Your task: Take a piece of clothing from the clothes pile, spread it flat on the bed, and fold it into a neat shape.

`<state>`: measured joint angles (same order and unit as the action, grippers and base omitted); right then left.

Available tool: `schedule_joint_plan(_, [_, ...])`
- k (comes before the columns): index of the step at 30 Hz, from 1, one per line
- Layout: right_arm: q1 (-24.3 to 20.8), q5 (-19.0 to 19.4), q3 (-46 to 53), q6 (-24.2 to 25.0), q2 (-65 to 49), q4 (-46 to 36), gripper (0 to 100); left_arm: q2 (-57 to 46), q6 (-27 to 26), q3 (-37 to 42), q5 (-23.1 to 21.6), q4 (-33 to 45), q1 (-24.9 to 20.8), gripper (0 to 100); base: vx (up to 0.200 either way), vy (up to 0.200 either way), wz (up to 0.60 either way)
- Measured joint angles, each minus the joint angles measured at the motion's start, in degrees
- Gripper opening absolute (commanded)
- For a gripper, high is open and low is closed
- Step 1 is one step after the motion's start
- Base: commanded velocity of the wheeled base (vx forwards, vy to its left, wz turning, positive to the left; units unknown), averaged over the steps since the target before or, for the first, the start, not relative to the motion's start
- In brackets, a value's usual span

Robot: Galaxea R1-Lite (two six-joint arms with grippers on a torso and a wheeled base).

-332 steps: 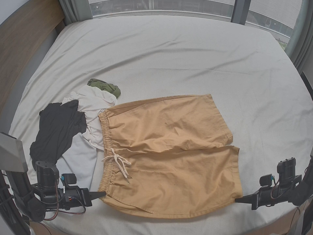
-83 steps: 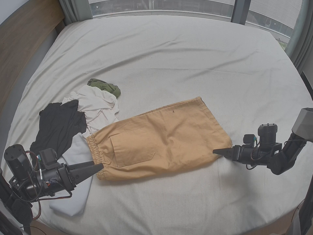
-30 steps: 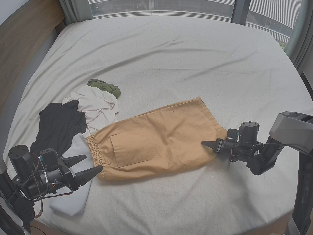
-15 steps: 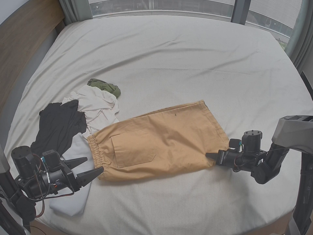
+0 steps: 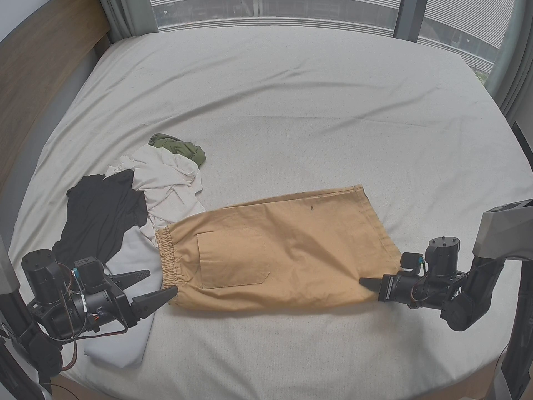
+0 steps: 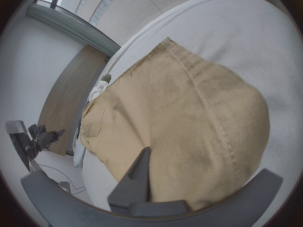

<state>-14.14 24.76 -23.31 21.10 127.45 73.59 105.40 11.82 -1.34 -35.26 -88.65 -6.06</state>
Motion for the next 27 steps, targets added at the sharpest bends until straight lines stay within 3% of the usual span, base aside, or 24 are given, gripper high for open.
schedule_joint_plan(19, [0.6,-0.2,15.6,-4.8,-5.0,0.4,0,0.6,0.0,0.0,0.0,0.0,0.0,100,0.000,0.000,0.00])
schedule_joint_plan(27, [5.1,-0.4,20.0,-5.2,-7.9,0.4,0,0.8,-0.1,0.0,0.0,0.0,-0.1,100,0.000,0.000,0.00])
